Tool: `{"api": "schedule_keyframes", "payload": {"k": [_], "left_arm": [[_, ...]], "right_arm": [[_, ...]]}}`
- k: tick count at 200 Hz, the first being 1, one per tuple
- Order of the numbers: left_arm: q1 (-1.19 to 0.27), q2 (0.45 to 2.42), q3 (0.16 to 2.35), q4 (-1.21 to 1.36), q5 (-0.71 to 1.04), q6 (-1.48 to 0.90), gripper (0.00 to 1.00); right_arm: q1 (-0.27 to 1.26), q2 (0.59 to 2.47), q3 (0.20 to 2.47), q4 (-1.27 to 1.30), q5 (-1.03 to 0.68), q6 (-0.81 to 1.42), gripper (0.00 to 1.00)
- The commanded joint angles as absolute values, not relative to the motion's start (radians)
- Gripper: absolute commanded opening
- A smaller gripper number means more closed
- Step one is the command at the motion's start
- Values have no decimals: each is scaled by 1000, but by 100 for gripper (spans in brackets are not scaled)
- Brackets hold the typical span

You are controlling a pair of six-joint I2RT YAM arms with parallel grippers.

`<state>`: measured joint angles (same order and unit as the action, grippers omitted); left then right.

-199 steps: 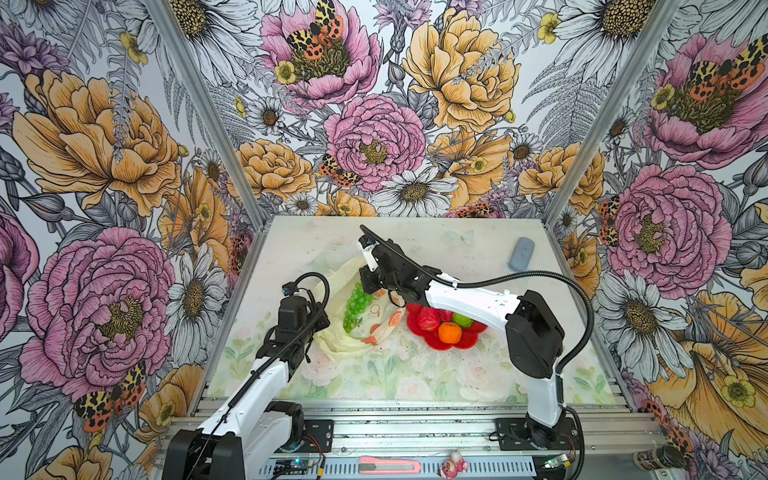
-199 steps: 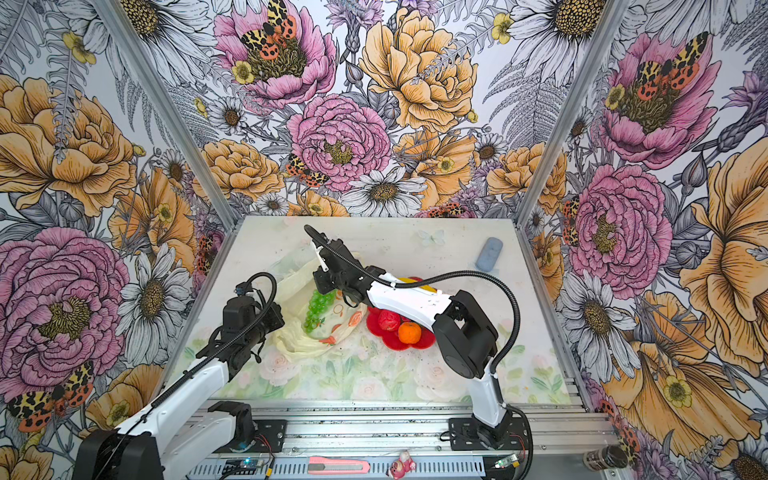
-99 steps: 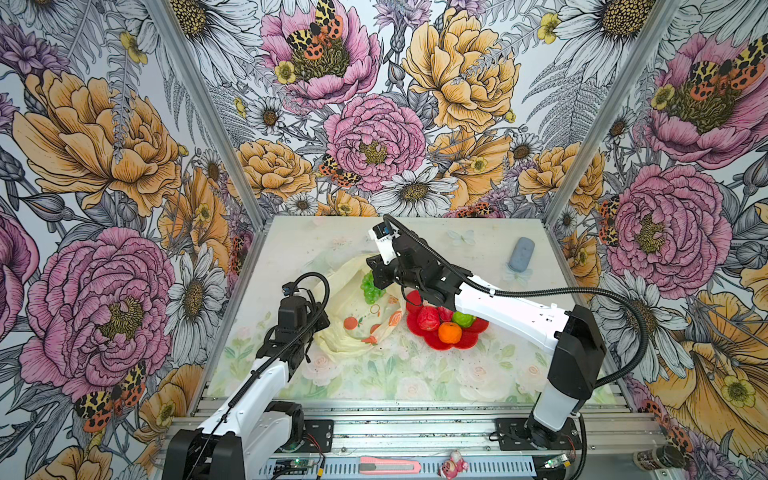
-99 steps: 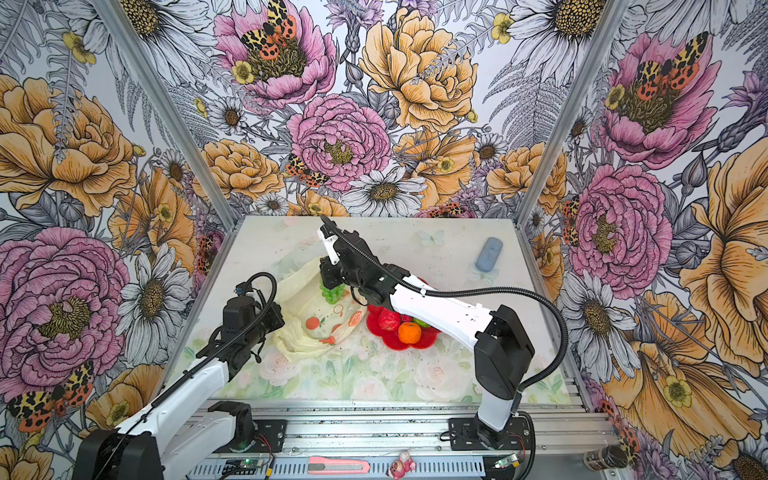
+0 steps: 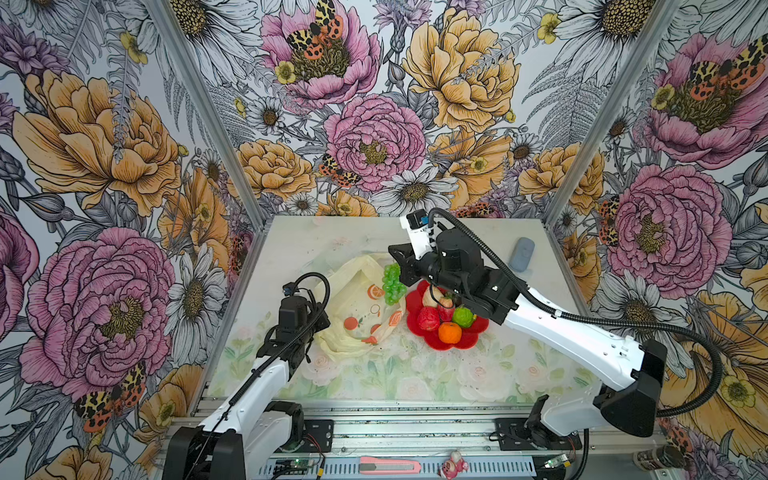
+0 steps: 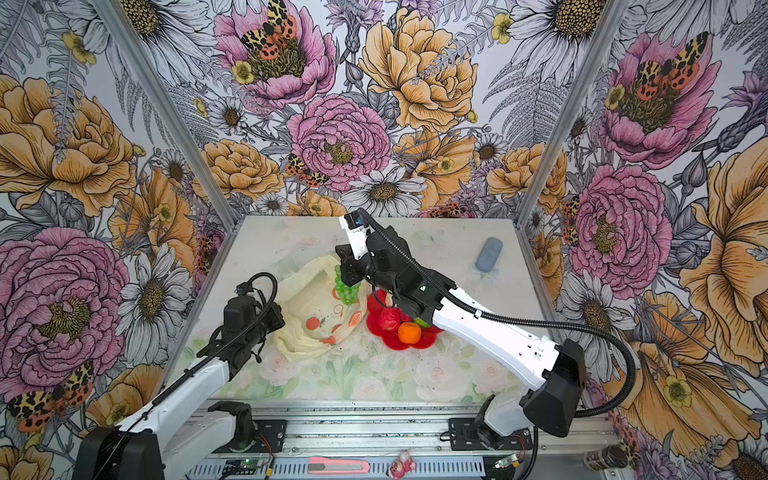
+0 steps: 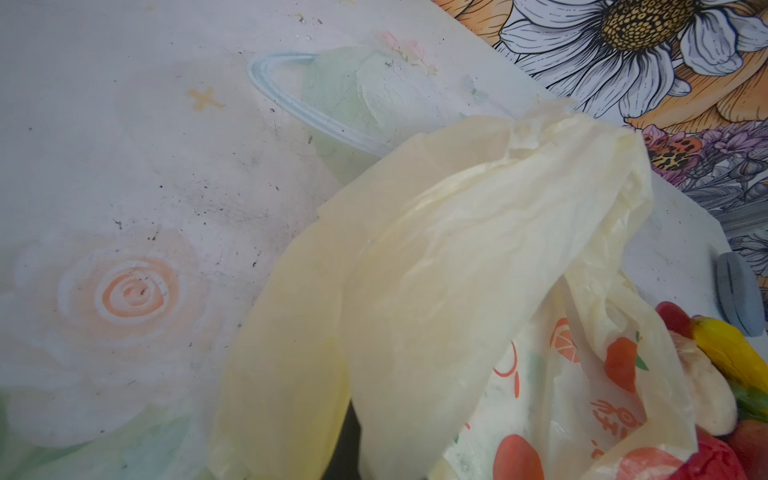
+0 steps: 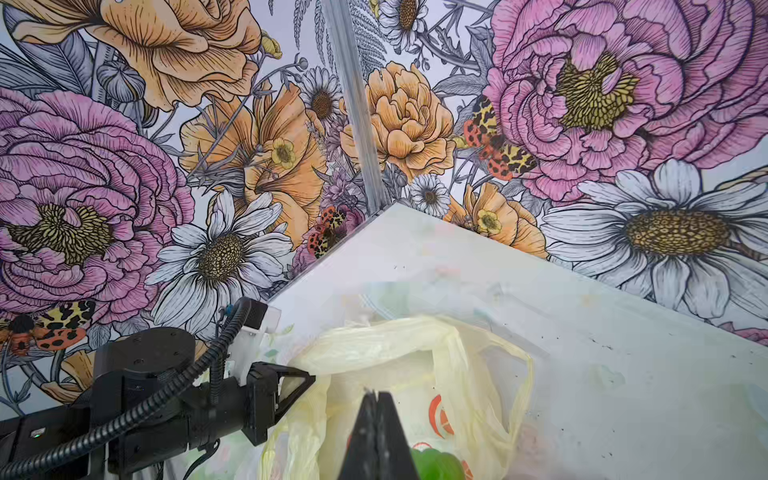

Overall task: Take the fake fruits out of the plastic bag
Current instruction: 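Grasp the green grapes with the right gripper and lift them out of the bag, then carry the green grapes over the red bowl and lower them in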

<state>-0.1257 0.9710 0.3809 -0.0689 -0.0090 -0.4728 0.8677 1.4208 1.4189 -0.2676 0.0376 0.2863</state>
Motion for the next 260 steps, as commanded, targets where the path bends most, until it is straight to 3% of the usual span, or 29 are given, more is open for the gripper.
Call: {"api": "schedule_keyframes", "payload": {"k": [1, 164, 260], "left_arm": [[-115, 970, 369, -43, 7, -484, 0], [-115, 966, 369, -54, -16, -485, 0], [-117, 970, 373, -64, -39, -490, 0]], "right_arm": [[874, 1356, 1384, -292, 68, 263, 0], [872, 945, 985, -405, 158, 323, 0], [867, 966, 931, -399, 139, 318, 0]]}}
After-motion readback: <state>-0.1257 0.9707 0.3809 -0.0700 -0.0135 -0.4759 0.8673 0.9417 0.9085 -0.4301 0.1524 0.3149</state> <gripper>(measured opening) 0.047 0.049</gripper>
